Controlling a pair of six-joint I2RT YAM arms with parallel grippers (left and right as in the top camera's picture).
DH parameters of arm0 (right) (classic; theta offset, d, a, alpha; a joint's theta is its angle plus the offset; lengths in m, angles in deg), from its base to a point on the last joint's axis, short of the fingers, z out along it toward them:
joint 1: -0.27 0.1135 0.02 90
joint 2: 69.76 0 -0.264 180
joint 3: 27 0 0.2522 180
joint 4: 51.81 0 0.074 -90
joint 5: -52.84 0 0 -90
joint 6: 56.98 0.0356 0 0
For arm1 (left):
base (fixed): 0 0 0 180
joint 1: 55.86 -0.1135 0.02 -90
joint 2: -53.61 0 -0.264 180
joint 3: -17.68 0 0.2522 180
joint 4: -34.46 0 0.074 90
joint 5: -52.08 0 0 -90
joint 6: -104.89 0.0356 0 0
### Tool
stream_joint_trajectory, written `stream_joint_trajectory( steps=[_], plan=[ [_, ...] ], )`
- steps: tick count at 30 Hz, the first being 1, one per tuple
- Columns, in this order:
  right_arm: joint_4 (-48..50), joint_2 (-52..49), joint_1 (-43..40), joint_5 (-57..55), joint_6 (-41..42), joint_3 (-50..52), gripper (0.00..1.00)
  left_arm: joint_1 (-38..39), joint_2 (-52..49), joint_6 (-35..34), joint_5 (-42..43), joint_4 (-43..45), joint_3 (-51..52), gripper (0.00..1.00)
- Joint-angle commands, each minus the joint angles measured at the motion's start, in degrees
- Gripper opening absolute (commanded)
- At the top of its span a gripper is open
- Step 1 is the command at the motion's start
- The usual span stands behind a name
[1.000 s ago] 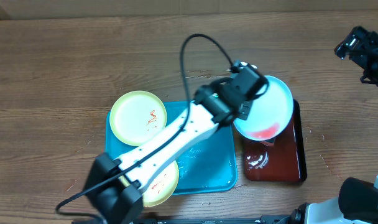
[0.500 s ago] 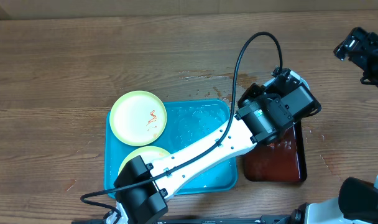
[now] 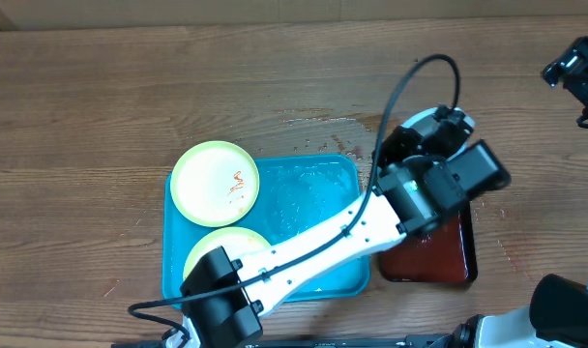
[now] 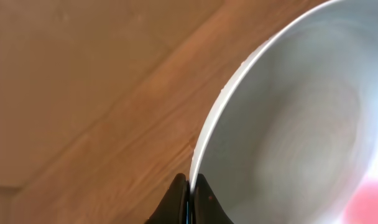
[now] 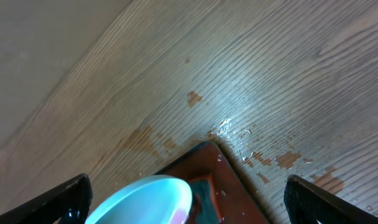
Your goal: Clean dirty plates on tray and stack at the side
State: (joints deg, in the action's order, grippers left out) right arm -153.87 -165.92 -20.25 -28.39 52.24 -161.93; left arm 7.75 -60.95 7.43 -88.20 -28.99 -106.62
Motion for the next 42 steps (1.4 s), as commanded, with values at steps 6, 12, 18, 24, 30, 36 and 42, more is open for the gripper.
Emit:
stream_joint_trajectory(
  steps=[6,12,18,24,30,36,42],
  plan=[
    [0.3,0.2,-0.2,0.3,0.6,-1.4,1.0,4.5,-1.7,9.4,-13.0,3.7,-1.5,0.04],
    [0.3,0.2,-0.2,0.3,1.8,-1.4,1.0,6.0,-4.9,13.7,-19.3,3.9,-1.5,0.04],
    [0.1,0.2,-0.2,0.3,1.8,-1.4,1.0,7.3,-7.0,14.3,-23.6,3.9,-1.5,0.04],
    [-0.5,0.2,-0.2,0.3,1.8,-1.4,1.0,7.6,-7.0,14.3,-24.3,3.8,-1.5,0.04],
    [-0.6,0.2,-0.2,0.4,1.8,-1.4,1.0,7.7,-7.0,14.3,-24.9,3.9,-1.5,0.04],
    [-0.6,0.2,-0.2,0.4,1.8,-1.4,1.0,7.7,-7.0,14.3,-24.9,3.9,-1.5,0.04],
    [-0.9,0.2,-0.2,0.4,1.8,-1.4,1.0,6.6,-7.0,14.8,-25.1,4.1,-1.5,0.04]
  ],
)
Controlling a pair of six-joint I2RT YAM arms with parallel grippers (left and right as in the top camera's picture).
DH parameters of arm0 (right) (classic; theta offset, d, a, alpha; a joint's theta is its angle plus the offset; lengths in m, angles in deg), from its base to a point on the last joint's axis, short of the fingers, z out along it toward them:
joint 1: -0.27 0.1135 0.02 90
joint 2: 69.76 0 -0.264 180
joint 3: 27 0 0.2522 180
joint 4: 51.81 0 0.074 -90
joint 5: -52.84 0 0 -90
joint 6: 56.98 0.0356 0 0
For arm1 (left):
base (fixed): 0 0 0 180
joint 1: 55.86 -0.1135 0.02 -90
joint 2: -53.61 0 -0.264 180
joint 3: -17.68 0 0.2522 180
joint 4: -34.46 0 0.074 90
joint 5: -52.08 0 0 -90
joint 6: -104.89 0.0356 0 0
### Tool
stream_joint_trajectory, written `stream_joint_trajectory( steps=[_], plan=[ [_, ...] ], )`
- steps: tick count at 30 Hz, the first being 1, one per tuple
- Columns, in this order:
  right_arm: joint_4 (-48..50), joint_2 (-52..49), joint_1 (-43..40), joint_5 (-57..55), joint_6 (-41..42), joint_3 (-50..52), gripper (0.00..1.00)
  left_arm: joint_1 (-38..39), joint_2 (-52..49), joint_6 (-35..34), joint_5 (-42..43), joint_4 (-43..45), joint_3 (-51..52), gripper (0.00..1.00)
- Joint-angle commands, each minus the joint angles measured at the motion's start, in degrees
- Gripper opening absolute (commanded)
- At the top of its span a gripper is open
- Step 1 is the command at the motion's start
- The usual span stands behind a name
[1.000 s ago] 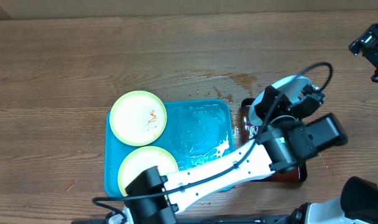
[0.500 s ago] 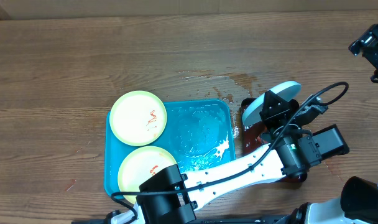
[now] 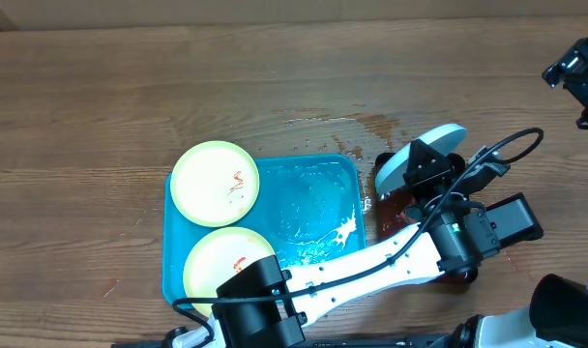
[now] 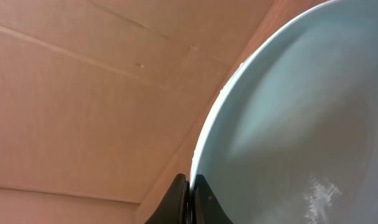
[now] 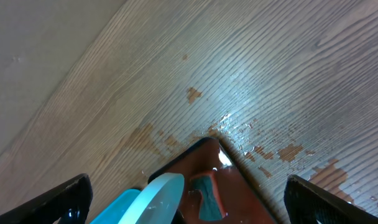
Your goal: Clean dirty plates on tray and stack at the side
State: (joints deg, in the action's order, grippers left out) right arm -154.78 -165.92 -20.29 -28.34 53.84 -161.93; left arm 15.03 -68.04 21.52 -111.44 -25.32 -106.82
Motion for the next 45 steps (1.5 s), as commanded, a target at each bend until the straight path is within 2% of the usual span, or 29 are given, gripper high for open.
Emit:
stream_joint_trajectory(
  steps=[1,5,10,16,18,21,24,31,36,40,45],
  plan=[
    [-0.1,0.2,-0.2,0.3,0.2,-1.4,1.0,-1.2,0.0,0.7,-1.9,0.4,-1.3,0.04],
    [-0.3,0.2,-0.2,0.4,0.2,-1.4,1.0,-1.5,0.0,0.2,-1.6,1.0,-1.3,0.04],
    [-0.3,0.2,-0.2,1.4,0.2,-1.4,1.0,0.7,0.1,-0.1,8.2,0.9,-1.3,0.04],
    [-0.3,0.2,-0.2,1.4,0.0,-1.4,1.0,1.7,0.1,-0.4,13.9,0.8,-1.3,0.04],
    [-0.3,0.2,-0.2,1.4,0.0,-1.4,1.0,1.6,0.1,-0.4,12.3,0.9,-1.3,0.04],
    [-0.2,0.2,-0.2,1.4,0.0,-1.4,1.0,0.9,0.1,-0.4,5.3,1.0,-1.3,0.04],
    [-0.3,0.2,-0.2,1.7,0.0,-1.4,1.0,-0.3,0.1,-1.2,6.5,0.3,-1.3,0.04],
    [-0.9,0.2,-0.2,1.8,0.0,-1.4,1.0,-4.6,0.6,-16.0,24.4,-6.8,-1.3,0.04],
    [-1.2,0.2,-0.2,1.9,0.0,-1.4,1.0,-9.4,5.0,-23.1,36.2,-9.8,-3.3,0.05],
    [-1.6,0.2,-0.2,1.8,0.0,-1.4,1.0,-17.1,10.9,-29.2,49.3,-11.1,-3.7,0.05],
    [-1.9,0.1,-0.2,1.8,0.0,-1.4,1.0,-29.2,16.9,-31.8,65.5,-13.0,-3.7,0.04]
  ],
)
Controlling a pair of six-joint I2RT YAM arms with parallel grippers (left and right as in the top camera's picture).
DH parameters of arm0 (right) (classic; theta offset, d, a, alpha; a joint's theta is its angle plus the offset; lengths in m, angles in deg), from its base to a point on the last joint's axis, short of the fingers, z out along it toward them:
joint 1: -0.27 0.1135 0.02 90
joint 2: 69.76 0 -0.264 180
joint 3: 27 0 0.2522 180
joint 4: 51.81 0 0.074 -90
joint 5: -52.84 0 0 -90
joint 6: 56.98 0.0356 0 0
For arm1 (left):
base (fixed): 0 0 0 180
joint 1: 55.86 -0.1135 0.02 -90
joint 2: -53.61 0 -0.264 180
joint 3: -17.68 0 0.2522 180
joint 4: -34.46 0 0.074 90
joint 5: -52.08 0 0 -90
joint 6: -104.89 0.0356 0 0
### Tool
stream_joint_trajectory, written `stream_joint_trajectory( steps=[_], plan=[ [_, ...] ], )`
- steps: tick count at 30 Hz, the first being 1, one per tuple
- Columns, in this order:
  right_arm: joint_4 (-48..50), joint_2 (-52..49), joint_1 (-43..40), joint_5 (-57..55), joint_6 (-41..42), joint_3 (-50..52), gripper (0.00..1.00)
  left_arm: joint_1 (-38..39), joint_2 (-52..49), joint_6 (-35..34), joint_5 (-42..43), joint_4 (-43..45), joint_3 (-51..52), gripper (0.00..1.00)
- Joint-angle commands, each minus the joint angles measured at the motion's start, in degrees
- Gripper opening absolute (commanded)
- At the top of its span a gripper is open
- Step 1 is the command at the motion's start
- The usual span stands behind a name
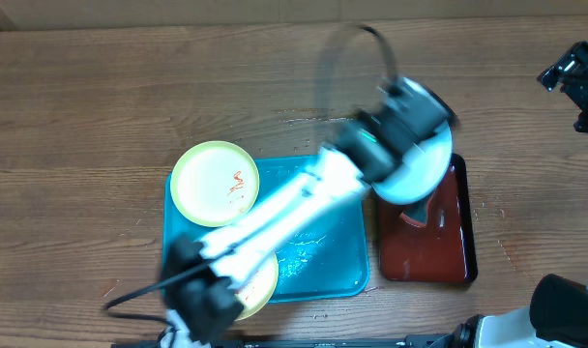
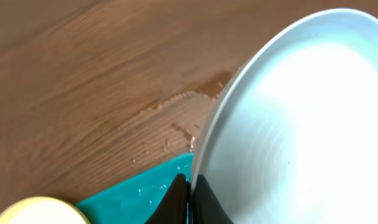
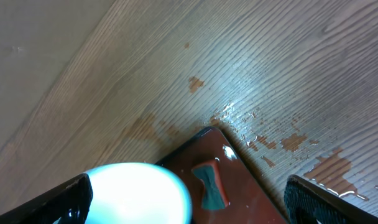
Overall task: Clean dirty plates on tray and stack at the side
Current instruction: 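Carry the white plate with the left gripper to the table's left side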
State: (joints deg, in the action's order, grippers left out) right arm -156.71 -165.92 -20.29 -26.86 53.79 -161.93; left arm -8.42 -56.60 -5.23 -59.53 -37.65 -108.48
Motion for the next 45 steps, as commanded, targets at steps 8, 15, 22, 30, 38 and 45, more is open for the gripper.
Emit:
stream_joint_trajectory(
  steps=[8,15,22,30,38,45],
  plan=[
    [-2.1,-0.1,-0.1,0.5,-0.1,-1.0,1.0,-26.6,9.4,-7.8,26.4,-8.5,-2.0,0.05],
    [-3.9,-0.1,-0.1,2.0,-1.7,-1.0,1.0,-40.7,10.8,-9.1,27.6,-11.1,4.5,0.05],
    [-5.9,-0.1,0.1,2.3,-1.8,-0.9,1.0,-55.8,16.5,-10.1,35.9,0.9,22.4,0.04],
    [-5.9,-0.2,5.6,2.6,-3.1,-0.4,1.0,-74.7,18.8,-10.1,43.9,12.4,39.4,0.05],
    [-5.9,-1.2,13.9,2.6,-3.1,1.1,1.0,-88.9,18.1,-8.5,42.8,17.3,44.6,0.05],
    [-5.5,-1.6,17.0,1.8,-3.0,1.1,1.0,-90.2,10.7,-7.1,38.4,18.3,44.8,0.04]
  ],
)
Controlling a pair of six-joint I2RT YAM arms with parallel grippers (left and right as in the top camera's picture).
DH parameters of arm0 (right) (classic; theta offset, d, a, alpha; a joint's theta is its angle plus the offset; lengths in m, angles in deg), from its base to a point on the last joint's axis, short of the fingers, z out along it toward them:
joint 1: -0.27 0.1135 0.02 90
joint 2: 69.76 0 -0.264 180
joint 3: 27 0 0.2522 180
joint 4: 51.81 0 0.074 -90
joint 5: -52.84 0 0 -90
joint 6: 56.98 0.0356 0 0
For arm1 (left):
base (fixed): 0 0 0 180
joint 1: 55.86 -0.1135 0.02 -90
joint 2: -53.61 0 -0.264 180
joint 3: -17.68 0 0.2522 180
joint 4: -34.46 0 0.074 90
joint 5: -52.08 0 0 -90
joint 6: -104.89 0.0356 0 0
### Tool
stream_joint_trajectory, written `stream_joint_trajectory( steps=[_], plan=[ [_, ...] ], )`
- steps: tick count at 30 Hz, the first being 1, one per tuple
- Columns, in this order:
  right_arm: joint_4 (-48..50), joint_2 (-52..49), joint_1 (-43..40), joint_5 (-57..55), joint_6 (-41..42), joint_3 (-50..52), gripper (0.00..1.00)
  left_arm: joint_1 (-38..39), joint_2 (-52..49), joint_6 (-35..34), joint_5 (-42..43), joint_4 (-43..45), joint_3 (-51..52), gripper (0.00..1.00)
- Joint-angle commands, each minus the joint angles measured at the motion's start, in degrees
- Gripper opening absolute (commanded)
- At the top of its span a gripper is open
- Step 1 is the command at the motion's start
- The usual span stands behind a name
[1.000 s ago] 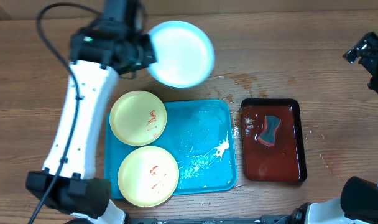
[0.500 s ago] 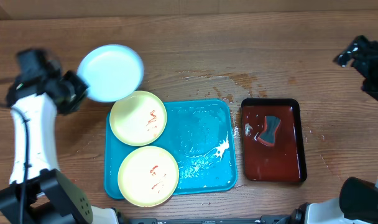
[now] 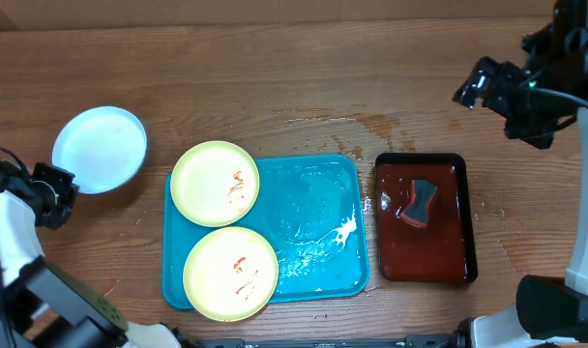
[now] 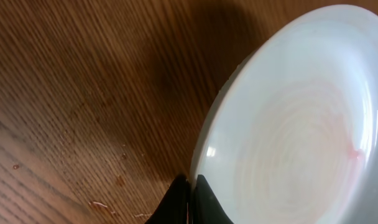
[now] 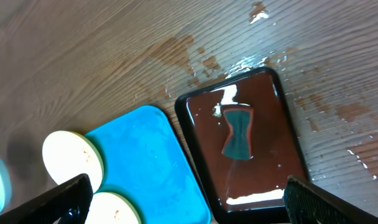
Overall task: Clean dirty plates on tray and stack at the side
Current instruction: 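Carry the white plate with the left gripper to the table's left side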
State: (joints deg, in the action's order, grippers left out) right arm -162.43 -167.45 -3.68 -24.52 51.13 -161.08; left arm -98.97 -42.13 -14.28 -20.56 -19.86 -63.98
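Note:
A pale blue-white plate (image 3: 99, 148) sits at the table's far left over bare wood, and my left gripper (image 3: 57, 188) is shut on its near rim. The left wrist view shows the same plate (image 4: 288, 124) with faint pink traces, its edge pinched by my left gripper (image 4: 190, 186); whether it rests on the wood is unclear. Two yellow-green plates with red smears, one (image 3: 215, 184) and the other (image 3: 230, 274), lie on the left side of the blue tray (image 3: 318, 232). My right gripper (image 3: 507, 97) hangs open high at the back right, holding nothing.
A dark red tray (image 3: 449, 261) of water holds a dark sponge (image 3: 418, 200), right of the blue tray. Water splashes mark the wood (image 3: 333, 123) behind both trays. The right wrist view looks down on the red tray (image 5: 270, 162), the sponge (image 5: 237, 134) and the blue tray (image 5: 145, 162).
My left gripper has moved with the pale plate from above the red tray's back left corner to the table's far left. My right gripper now stands higher and farther left, still open.
My left gripper held the pale plate over the red tray. Then the plate stood tilted on edge above that tray, then lay flat above its back left corner. Now it is at the far left of the table, still gripped. Both stained plates stayed on the blue tray.

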Motion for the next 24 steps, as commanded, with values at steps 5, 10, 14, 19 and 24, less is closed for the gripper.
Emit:
stream_joint_trajectory(
  steps=[5,10,14,19,24],
  plan=[
    [-0.2,-0.1,0.3,-0.6,-0.6,0.3,1.0,0.4,-9.7,1.9,0.0,2.5,0.3,0.04],
    [-0.2,-0.1,0.3,-0.6,-0.6,0.3,1.0,0.4,-12.6,2.4,0.1,3.6,0.3,0.04],
    [-0.2,-0.1,0.3,-0.6,-0.6,0.3,1.0,1.6,-12.6,4.9,0.0,4.6,0.2,0.23],
    [-0.1,-0.1,0.3,-0.6,-0.6,0.3,1.0,2.7,-12.6,5.1,0.1,4.5,-0.1,0.56],
    [-0.1,-0.1,0.3,-0.6,-0.6,0.3,1.0,4.7,-11.0,6.1,0.1,1.8,-2.7,0.58]
  ],
)
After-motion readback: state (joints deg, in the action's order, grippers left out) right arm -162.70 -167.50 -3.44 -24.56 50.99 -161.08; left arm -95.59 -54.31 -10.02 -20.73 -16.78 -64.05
